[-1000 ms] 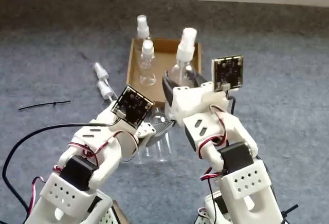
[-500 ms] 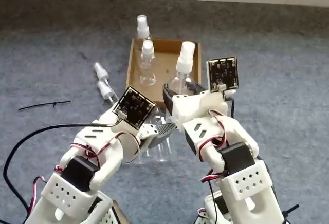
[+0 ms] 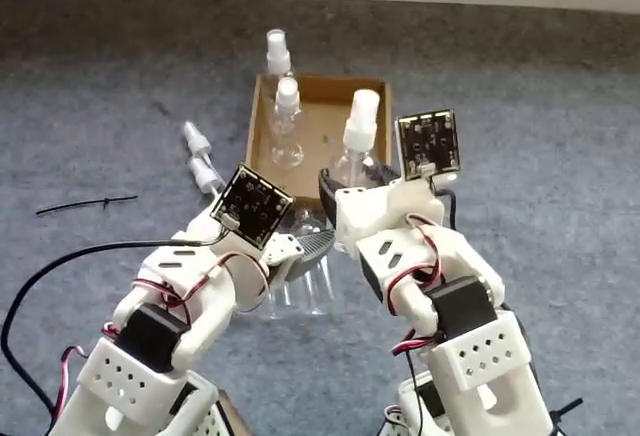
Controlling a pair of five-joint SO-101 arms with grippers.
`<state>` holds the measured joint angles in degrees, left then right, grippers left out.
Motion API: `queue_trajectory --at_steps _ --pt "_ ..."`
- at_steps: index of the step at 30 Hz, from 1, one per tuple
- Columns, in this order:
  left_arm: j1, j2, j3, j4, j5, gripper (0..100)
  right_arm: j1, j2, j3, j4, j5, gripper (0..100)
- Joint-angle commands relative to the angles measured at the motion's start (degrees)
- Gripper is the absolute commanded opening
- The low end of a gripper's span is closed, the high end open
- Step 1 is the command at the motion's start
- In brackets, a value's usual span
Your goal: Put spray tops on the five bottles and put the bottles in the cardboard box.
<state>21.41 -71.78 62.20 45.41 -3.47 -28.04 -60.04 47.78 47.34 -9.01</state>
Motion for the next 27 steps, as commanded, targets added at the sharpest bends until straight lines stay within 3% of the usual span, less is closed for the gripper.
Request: queue_trajectory --at_steps 1,7,13,21,27 --pt "-3.1 -0.7 -0.8 -0.3 0.7 29 -1.0 0.0 -2.5 0.0 0.6 0.4" --pt "-0.9 -0.7 -0.9 1.8 0.7 29 -1.3 0.4 -2.5 -1.7 0.6 0.4" --pt "-7.3 -0.7 -0.7 1.8 0.7 29 -1.3 0.1 -2.2 -4.3 2.2 0.4" --pt "-6.1 -0.7 -0.5 1.9 0.7 29 -1.3 0.5 -2.2 -4.5 2.5 0.4" --pt "-17.1 -0.7 -0.5 1.9 0.7 29 -1.3 0.6 -2.1 -8.0 2.6 0.4"
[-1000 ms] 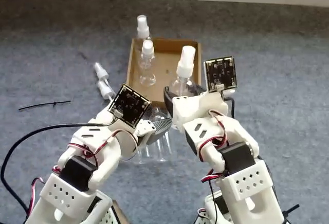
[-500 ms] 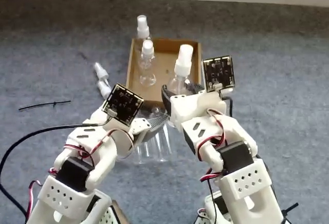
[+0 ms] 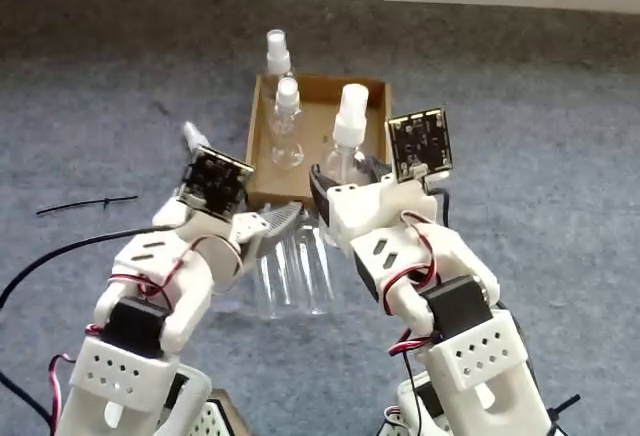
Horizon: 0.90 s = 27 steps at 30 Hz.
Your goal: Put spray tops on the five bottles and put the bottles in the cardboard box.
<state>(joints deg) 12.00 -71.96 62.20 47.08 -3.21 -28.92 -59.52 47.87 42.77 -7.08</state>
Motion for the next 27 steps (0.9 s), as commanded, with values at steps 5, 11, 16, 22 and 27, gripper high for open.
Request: queue_trajectory --at_steps 5,11,16,22,27 --pt "-21.6 -0.5 -0.4 0.3 0.4 29 -0.4 0.1 -2.2 -4.4 0.8 0.4" --pt "-34.2 0.0 5.9 -0.8 0.4 29 -0.5 1.4 -2.1 -7.8 2.3 0.4" --pt "-38.1 0.8 9.7 -7.0 0.4 29 -0.7 8.0 -2.2 -11.7 2.3 0.4" --pt "-38.5 8.0 9.7 -12.3 0.4 29 -4.6 12.6 -2.2 -17.5 2.6 0.4" --pt "-38.4 17.3 8.9 -17.1 0.6 29 -6.5 15.7 -2.2 -19.8 2.7 0.4"
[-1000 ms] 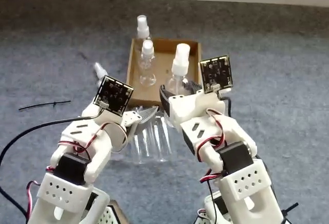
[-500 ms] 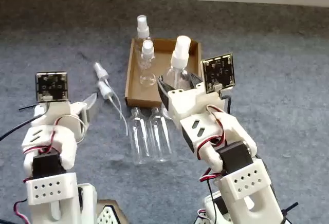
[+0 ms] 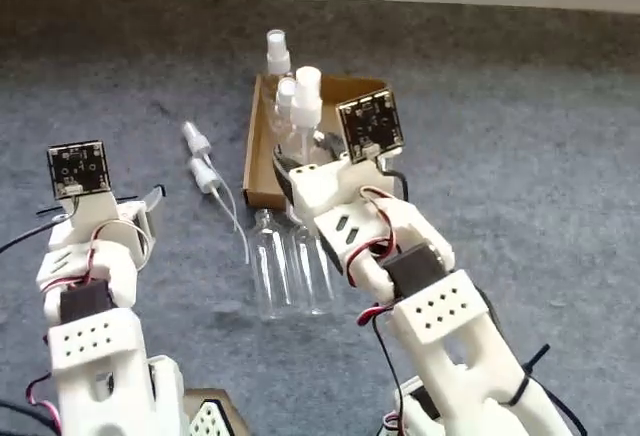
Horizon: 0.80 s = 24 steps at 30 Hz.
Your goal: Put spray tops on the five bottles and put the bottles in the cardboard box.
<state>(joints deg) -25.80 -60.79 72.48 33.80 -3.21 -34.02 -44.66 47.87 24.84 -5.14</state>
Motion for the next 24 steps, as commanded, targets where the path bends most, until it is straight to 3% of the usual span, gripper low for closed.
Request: queue_trajectory --at_steps 1,11,24 --pt "-0.6 7.9 -2.1 -3.9 0.6 29 -2.0 1.5 -2.1 -1.8 0.8 0.4" --pt "-0.6 17.6 -6.5 -4.0 0.8 29 -8.0 2.9 3.7 -3.4 0.8 0.4" --pt "-0.5 21.1 -6.5 -4.2 0.8 29 -8.0 3.5 17.9 -35.1 0.8 0.4"
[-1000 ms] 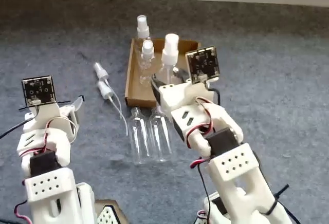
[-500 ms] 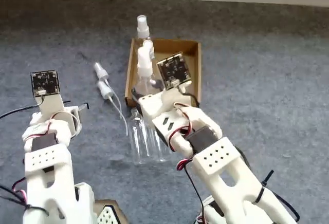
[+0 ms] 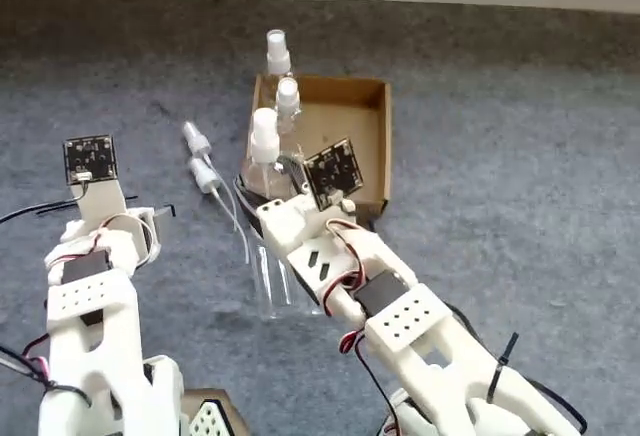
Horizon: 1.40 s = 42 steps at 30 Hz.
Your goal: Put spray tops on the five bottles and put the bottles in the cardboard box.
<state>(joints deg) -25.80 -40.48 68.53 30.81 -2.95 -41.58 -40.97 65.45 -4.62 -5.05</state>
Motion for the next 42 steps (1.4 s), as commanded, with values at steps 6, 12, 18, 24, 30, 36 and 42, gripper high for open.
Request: queue_trajectory --at_steps 6,12,18,24,30,36,42 --pt "-0.5 3.1 -2.4 -3.7 0.6 29 1.0 0.7 0.9 -9.5 0.7 0.4" --pt "-0.4 3.4 -2.3 -3.9 0.6 29 5.1 10.9 -3.9 -14.5 0.7 0.4" --pt "-0.4 3.4 -2.2 -3.7 0.6 29 5.8 19.5 -5.3 -22.9 3.3 0.4" --pt "-0.3 3.4 -2.2 -3.7 0.6 29 5.7 25.1 -5.3 -32.0 13.2 0.4" --pt "0.5 3.4 -1.7 -3.9 0.5 29 5.8 30.5 -5.3 -39.5 13.1 0.4" --pt "0.9 3.1 -1.2 -4.0 0.4 29 5.8 34.2 -5.4 -44.4 13.1 0.4" --pt "0.9 3.1 -1.2 -4.0 0.4 29 5.8 34.5 -5.5 -46.3 13.1 0.4"
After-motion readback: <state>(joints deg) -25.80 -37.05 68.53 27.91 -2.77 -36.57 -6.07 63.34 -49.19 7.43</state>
